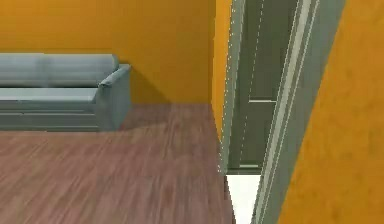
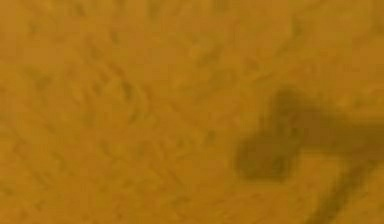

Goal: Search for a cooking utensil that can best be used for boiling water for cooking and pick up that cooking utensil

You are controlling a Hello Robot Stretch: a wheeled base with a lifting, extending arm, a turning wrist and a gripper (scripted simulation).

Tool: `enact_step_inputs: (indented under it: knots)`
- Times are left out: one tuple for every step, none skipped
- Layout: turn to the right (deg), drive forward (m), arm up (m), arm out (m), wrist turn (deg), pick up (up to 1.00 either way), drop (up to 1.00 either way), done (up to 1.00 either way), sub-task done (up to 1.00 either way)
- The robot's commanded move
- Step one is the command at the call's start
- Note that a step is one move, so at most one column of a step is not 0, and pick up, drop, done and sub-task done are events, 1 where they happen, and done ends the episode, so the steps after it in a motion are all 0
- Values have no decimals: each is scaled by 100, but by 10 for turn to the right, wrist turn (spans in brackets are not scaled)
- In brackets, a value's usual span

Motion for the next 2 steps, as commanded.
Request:
enact_step_inputs:
  knots:
    - [-450, 0, 0, 0, 0, 0, 0, 0, 0]
    - [-420, 0, 0, 0, 0, 0, 0, 0, 0]
